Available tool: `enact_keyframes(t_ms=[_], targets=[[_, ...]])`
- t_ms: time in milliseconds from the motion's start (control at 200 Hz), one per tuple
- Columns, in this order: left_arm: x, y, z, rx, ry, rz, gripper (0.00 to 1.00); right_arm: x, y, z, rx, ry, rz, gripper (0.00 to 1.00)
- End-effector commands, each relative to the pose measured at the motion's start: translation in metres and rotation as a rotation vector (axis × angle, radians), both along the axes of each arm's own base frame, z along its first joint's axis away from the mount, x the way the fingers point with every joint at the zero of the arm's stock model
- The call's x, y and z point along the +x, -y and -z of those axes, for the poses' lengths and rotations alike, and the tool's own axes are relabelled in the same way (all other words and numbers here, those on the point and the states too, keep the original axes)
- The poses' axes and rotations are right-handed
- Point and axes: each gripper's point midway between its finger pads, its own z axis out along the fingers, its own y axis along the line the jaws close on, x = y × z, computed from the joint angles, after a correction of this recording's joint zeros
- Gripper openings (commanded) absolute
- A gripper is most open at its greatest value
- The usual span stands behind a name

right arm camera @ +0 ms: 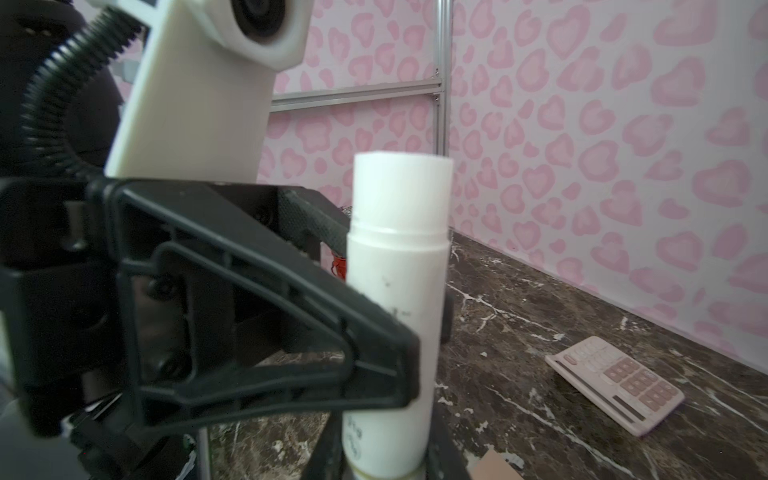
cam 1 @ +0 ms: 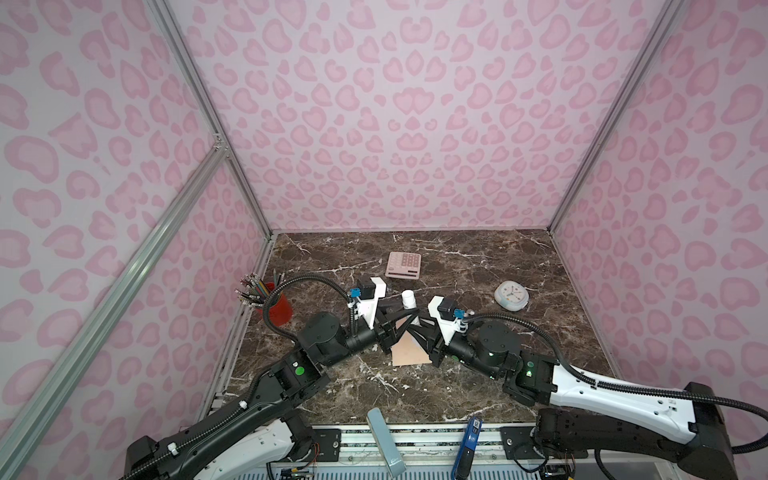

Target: Place the letter into the envelope and seal it

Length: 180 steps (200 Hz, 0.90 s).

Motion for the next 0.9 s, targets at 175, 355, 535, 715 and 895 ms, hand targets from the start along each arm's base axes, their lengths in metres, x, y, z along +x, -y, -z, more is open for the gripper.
enact_keyframes(t_ms=[175,355,535,715,895], targets=[[-0.045,0.006,0.01,0.03,-0.03,0.242,0.04,-0.031,-0.007,-0.023,0.06,-0.008,-0.229,0.31],[-0.004,-0.02,-0.004,-0.033,-0.045,-0.056,0.04,-0.003,0.012,0.001,-0.032,0.11,-0.009,0.65],[0.028,-0.059,-0.02,-0.114,-0.029,-0.354,0.05,0.014,0.024,0.015,-0.044,0.188,0.166,0.71],[0.042,-0.06,-0.02,-0.099,-0.026,-0.454,0.05,0.018,0.017,0.011,-0.029,0.281,0.275,0.65],[0.055,-0.055,-0.014,-0.115,-0.054,-0.539,0.05,0.026,0.005,0.004,-0.021,0.352,0.352,0.61]])
